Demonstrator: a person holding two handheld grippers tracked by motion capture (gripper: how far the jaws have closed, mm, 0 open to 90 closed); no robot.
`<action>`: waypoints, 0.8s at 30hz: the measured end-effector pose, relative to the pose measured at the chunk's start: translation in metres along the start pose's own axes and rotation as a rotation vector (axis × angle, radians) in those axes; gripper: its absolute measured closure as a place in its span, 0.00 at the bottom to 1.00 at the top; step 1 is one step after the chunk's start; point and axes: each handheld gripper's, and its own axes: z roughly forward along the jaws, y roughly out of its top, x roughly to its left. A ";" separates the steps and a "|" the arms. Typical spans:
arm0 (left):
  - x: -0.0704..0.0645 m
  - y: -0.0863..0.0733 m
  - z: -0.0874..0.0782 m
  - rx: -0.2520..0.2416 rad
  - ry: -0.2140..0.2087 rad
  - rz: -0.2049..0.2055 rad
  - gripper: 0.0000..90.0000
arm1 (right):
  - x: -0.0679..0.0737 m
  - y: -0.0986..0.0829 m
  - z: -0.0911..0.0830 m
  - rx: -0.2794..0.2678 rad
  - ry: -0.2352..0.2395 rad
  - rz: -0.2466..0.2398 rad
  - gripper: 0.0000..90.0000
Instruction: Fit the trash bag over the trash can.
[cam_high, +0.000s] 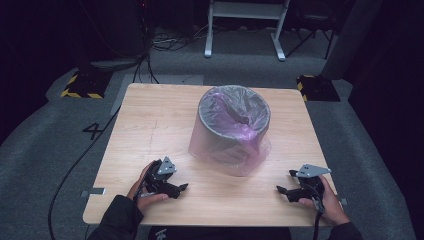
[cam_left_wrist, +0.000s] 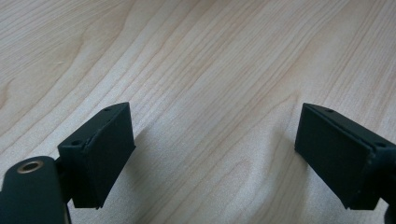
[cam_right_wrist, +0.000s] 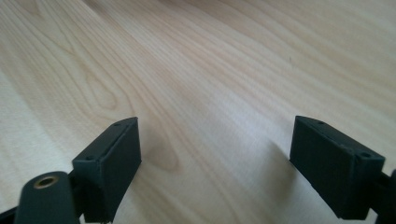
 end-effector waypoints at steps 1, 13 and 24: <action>0.000 0.000 0.000 0.000 0.000 0.000 0.13 | 0.000 -0.004 -0.002 -0.017 -0.007 0.004 0.18; 0.000 0.000 0.000 0.000 0.000 0.001 0.13 | 0.004 -0.026 -0.025 -0.016 -0.076 0.063 0.18; 0.000 0.000 0.000 0.001 0.000 0.003 0.13 | 0.003 -0.031 -0.031 -0.016 -0.098 0.086 0.17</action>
